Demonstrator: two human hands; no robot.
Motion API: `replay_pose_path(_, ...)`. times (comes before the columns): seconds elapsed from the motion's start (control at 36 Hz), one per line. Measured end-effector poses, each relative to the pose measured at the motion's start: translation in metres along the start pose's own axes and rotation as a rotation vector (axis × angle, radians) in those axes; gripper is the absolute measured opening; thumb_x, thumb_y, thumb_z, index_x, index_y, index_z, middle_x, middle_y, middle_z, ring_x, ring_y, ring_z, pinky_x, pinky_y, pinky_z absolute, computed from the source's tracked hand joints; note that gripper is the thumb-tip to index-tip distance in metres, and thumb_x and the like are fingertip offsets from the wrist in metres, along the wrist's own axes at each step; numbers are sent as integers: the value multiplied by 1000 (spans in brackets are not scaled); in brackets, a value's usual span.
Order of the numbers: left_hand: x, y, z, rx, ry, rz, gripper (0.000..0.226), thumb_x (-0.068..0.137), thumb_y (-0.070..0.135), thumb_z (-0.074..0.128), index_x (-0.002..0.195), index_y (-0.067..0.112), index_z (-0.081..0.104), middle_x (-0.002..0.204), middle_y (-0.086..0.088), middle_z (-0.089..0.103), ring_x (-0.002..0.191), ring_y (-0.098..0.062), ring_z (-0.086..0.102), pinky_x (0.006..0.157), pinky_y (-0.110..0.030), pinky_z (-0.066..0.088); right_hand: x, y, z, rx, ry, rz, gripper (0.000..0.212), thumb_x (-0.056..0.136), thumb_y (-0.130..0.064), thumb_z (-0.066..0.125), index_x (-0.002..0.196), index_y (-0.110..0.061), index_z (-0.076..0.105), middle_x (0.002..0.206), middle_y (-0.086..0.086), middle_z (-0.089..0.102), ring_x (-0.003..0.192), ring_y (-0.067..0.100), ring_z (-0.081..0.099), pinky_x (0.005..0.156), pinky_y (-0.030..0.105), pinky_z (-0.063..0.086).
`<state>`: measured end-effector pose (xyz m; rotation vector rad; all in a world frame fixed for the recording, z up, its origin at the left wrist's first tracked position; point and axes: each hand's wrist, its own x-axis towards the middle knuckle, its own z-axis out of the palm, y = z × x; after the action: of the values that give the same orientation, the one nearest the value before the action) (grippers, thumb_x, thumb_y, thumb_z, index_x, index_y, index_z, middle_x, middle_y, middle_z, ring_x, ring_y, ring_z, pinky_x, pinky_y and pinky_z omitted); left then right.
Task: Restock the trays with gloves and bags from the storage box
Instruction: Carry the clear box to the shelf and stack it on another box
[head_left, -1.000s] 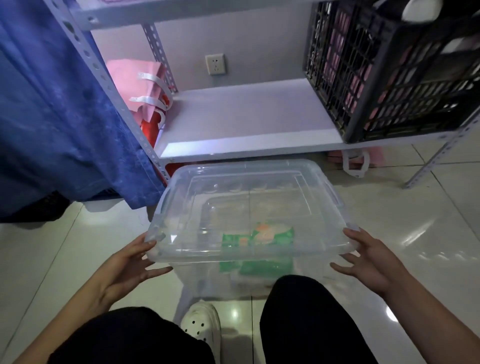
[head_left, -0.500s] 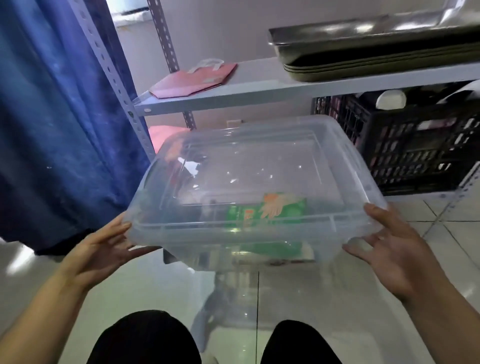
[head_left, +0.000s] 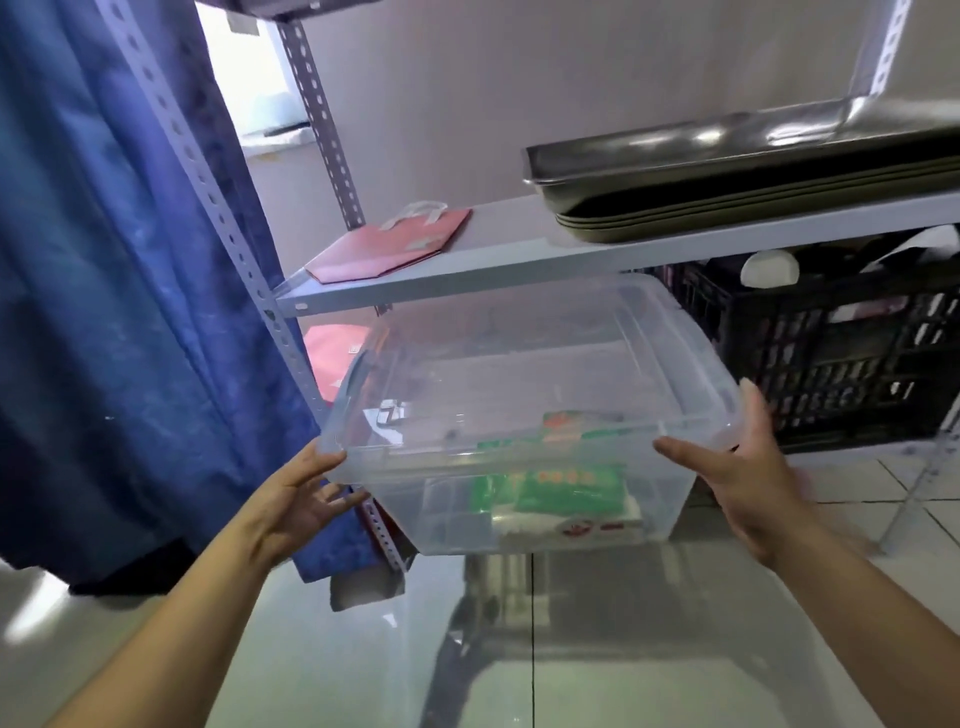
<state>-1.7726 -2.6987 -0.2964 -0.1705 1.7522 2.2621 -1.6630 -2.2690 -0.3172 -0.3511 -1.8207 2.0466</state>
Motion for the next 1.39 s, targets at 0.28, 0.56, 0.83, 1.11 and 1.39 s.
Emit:
replay_pose_path(0.28,62,8,21,-1,104,113,41,83,17,74,122,12,64,124,-15,70,110,-32,69,82,-40,62,61,9,31,-403,235,-157,94,70,-49,81,148,-26,33,155,5,24,134,28,40,110,46,39)
replay_pose_path(0.56,114,-15,78,299,574,510,65,97,54,49,154,33,26,158,-4,36,137,-28,44,109,-48,43,96,8,64,-1055,309,-397,54,98,-55,40,142,-25,48,158,6,31,145,35,23,110,58,29)
replay_pose_path(0.83,124,-21,68,1122,522,829,63,99,54,40,155,29,24,166,-9,11,152,-34,10,119,-50,17,111,28,72,-1343,198,-396,61,100,-51,33,154,-39,7,166,-2,0,151,27,-9,115,61,9)
replay_pose_path(1.11,153,-20,68,1624,391,754,77,96,61,38,156,39,-6,168,-4,-8,151,-37,-16,117,-64,5,135,40,75,-1425,40,-412,102,86,-55,59,144,-51,-24,162,-8,-24,147,31,-26,113,66,5)
replay_pose_path(1.39,161,-14,72,1608,347,724,85,93,64,42,157,37,-7,167,-4,-13,150,-38,-20,116,-68,8,150,33,85,-1458,23,-320,106,85,-48,63,143,-50,-25,160,-8,-30,145,28,-32,115,62,6)
